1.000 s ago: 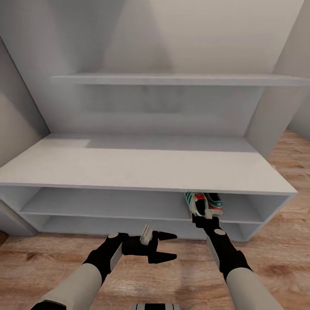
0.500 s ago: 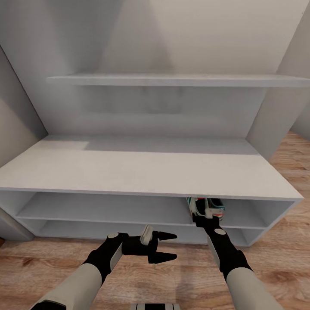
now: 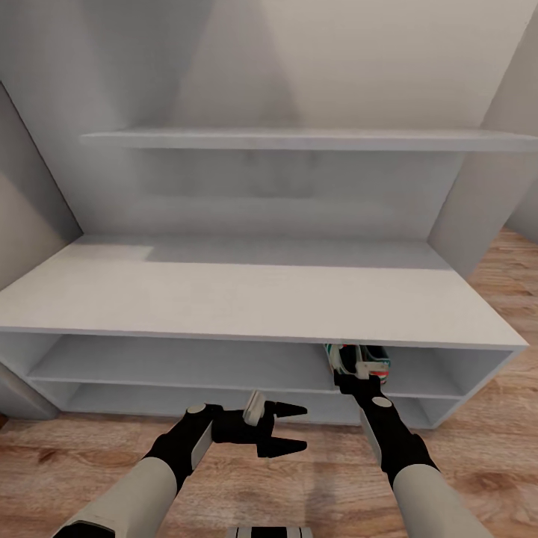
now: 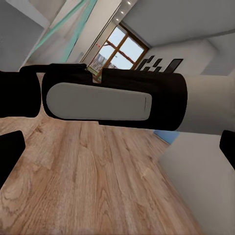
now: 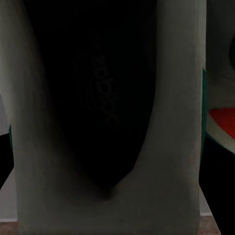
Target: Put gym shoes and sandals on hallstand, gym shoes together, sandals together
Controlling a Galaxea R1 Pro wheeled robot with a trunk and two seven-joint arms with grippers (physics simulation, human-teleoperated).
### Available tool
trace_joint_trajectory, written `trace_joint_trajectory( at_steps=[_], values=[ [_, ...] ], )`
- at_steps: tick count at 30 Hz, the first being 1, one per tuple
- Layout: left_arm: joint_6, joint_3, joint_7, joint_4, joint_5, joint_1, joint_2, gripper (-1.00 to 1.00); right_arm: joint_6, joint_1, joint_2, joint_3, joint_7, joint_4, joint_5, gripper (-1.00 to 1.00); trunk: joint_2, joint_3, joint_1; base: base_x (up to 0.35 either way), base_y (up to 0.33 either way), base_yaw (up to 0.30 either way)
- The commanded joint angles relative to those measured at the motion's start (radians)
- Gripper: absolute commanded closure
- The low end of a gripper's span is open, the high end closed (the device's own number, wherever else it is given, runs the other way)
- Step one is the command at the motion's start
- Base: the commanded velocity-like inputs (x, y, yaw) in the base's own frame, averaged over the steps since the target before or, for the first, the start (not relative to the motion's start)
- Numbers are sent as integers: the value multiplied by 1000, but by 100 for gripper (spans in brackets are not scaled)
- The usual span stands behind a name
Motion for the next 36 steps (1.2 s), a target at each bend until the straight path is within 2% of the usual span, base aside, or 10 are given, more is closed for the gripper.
trace_joint_trajectory(
  at_steps=[1,8,32,33,36],
  values=[
    [-3,-7,0,1,9,0,1,-100,5,0,1,-5,0,9,11,100,0,-1,0,31,0,0],
    [-3,-7,0,1,9,-1,1,-100,5,0,1,-5,0,9,11,100,0,-1,0,162,0,0],
    [-1,-6,-2,1,9,-1,1,-100,5,0,0,-5,0,10,11,100,0,-1,0,30,0,0],
    [-1,-6,-2,1,9,-1,1,-100,5,0,1,-5,0,9,11,-100,0,-1,0,0,0,0],
    [-1,-5,-2,1,9,-1,1,-100,4,0,0,-5,0,9,11,-100,0,-1,0,0,0,0]
  ],
)
